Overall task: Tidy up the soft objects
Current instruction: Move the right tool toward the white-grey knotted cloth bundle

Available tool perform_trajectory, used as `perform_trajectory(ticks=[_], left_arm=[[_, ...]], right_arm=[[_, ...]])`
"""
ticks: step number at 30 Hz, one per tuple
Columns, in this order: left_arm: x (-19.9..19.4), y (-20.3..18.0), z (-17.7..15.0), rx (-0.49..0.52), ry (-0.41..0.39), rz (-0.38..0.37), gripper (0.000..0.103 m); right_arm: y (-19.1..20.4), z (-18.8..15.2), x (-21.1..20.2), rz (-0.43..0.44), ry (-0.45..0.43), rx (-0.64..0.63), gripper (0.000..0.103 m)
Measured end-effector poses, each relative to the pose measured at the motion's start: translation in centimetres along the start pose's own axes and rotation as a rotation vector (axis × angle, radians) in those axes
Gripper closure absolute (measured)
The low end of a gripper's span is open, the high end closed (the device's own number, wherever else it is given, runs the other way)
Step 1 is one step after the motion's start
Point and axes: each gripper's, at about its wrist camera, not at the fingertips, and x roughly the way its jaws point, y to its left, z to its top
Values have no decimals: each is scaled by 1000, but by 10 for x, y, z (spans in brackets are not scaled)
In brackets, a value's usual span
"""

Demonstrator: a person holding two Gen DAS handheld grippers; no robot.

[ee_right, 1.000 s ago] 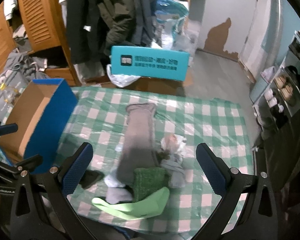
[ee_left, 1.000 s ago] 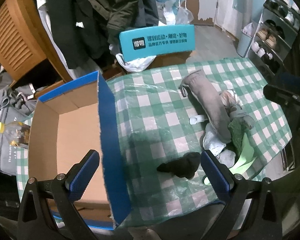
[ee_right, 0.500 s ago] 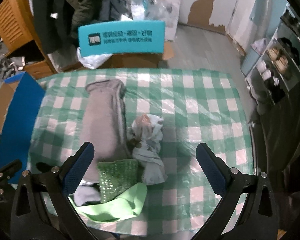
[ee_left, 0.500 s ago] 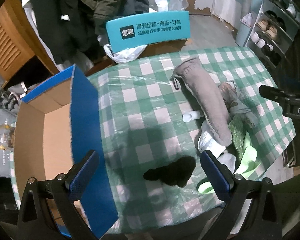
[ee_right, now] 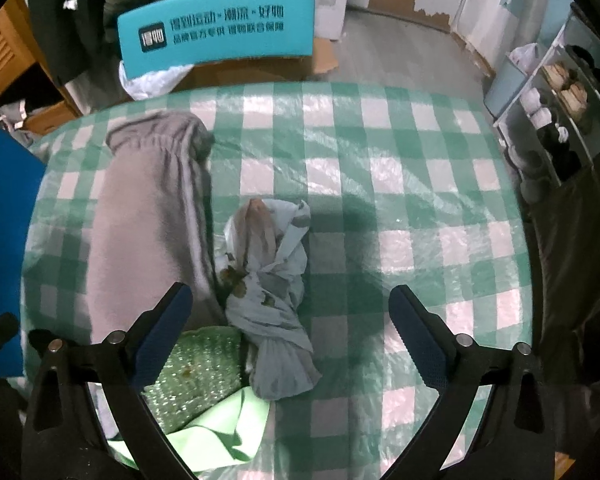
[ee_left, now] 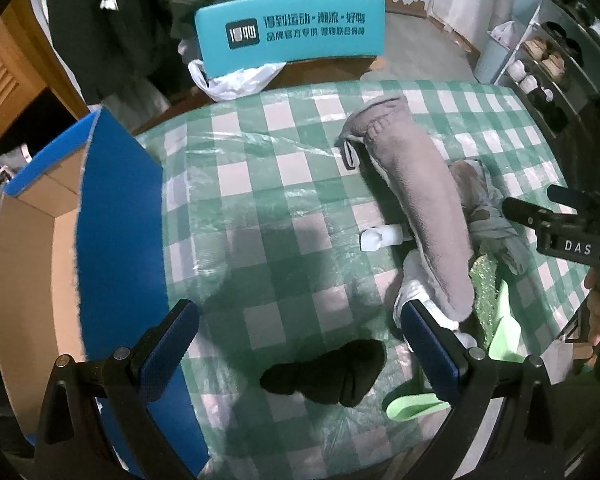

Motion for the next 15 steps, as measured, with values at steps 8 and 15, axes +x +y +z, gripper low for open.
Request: perform_trajectory(ticks=[8, 15], left_arm=[[18, 3, 2, -12, 36, -5, 1], [29, 7, 4, -17, 57, -10, 1]], right_arm=[[2, 3, 26, 3, 46, -17, 9], [8, 4, 44, 4, 79, -35, 14]])
